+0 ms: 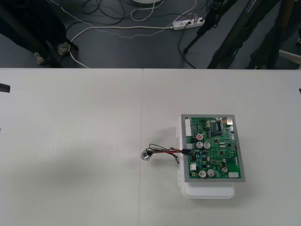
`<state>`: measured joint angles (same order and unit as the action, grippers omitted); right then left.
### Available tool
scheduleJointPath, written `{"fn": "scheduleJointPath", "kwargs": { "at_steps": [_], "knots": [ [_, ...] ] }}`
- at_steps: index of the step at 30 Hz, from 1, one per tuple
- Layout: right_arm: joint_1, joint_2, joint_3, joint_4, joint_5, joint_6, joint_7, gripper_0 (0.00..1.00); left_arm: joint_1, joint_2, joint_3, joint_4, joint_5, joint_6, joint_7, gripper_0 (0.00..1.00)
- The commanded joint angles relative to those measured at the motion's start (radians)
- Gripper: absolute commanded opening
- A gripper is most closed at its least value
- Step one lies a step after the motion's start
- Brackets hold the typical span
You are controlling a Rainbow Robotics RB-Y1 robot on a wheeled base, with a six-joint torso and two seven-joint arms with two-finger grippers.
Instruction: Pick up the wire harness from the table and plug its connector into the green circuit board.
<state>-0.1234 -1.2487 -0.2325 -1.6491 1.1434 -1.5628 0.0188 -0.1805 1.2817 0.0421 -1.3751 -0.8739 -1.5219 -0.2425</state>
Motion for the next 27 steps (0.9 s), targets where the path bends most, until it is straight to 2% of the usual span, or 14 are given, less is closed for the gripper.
{"fn": "scheduleJointPath", "kwargs": {
  "at_steps": [1, 27],
  "knots": [
    [0.010, -0.049, -0.036, 0.023, 0.004, -0.008, -0.002, 1.00, 0.027, 0.067, 0.048, -0.015, 0.013, -0.049, 0.098, 1.00],
    [0.011, -0.011, -0.039, 0.023, -0.033, -0.008, 0.038, 1.00, 0.049, 0.076, 0.078, -0.021, 0.006, -0.049, 0.112, 1.00]
  ]
}}
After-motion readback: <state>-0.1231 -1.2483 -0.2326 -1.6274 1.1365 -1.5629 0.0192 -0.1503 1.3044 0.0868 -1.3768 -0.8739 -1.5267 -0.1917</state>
